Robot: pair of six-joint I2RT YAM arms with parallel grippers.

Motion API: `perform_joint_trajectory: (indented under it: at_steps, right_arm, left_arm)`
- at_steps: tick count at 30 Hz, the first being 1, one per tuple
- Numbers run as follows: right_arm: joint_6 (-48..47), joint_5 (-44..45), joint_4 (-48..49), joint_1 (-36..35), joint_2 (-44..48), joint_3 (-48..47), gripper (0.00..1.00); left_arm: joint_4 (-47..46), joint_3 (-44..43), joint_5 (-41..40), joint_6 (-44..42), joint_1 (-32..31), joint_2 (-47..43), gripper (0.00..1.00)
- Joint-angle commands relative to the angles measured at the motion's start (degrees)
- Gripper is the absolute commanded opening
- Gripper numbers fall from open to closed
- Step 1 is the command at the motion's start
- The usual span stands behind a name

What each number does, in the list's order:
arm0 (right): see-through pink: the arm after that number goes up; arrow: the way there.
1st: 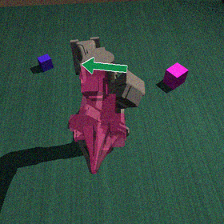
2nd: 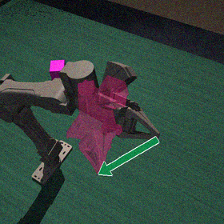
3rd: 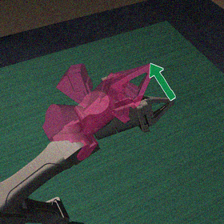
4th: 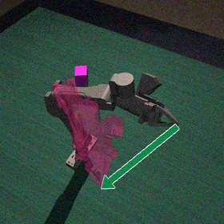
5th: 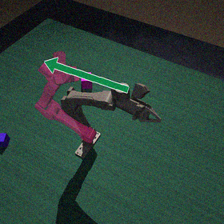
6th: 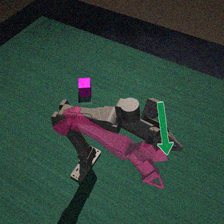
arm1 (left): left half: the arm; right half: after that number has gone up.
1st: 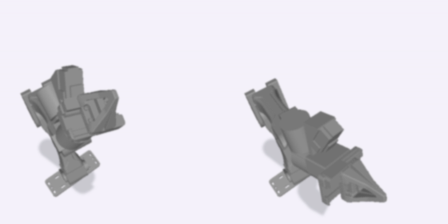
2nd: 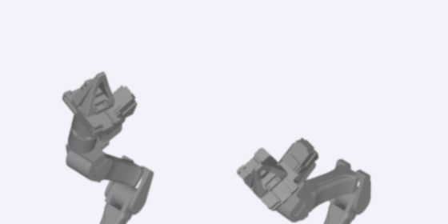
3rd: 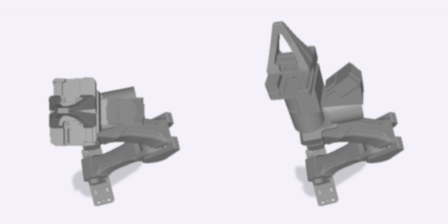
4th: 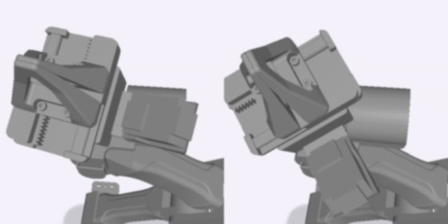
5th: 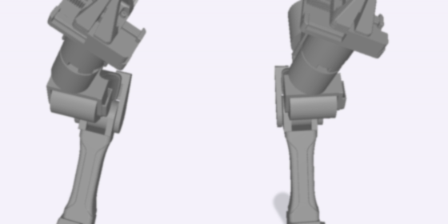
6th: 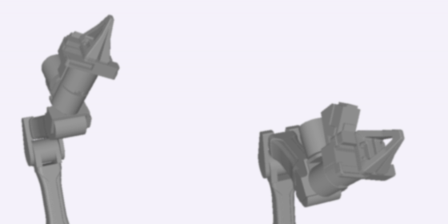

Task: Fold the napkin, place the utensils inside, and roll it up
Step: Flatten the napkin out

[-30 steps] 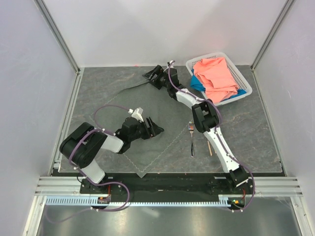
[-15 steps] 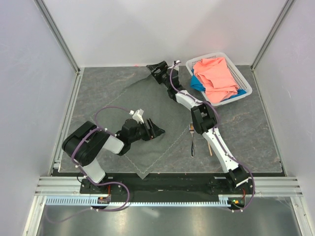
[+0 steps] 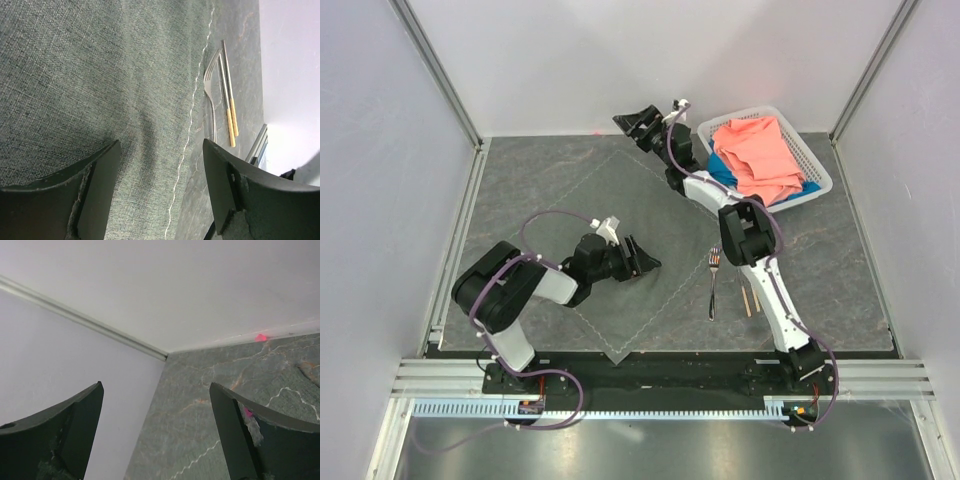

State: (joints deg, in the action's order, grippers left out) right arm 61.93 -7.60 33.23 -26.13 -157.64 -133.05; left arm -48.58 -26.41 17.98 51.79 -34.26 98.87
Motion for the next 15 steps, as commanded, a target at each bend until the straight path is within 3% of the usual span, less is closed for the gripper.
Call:
perform_joint_trajectory:
  at_steps: [1,8,15]
  right_arm:
    - [-12.25,-7.08,-4.55,0.73,17.34,9.72,0.96]
    - [-29.83,-4.37,-22.31,1.17,42.64,32.57,0.98]
    - [-39.51,12.59,-44.46,1.17,58.23,52.44,0.98]
  left_arm:
    - [9.90,-2.59,-3.03,-1.34,-0.02,1.15,0.75]
    - [17.01,-4.78,-5.76,-2.65,0.33,-5.52,0.76]
    - [30.20,-7.07,-10.33,-8.72,4.62,-14.66,0.79]
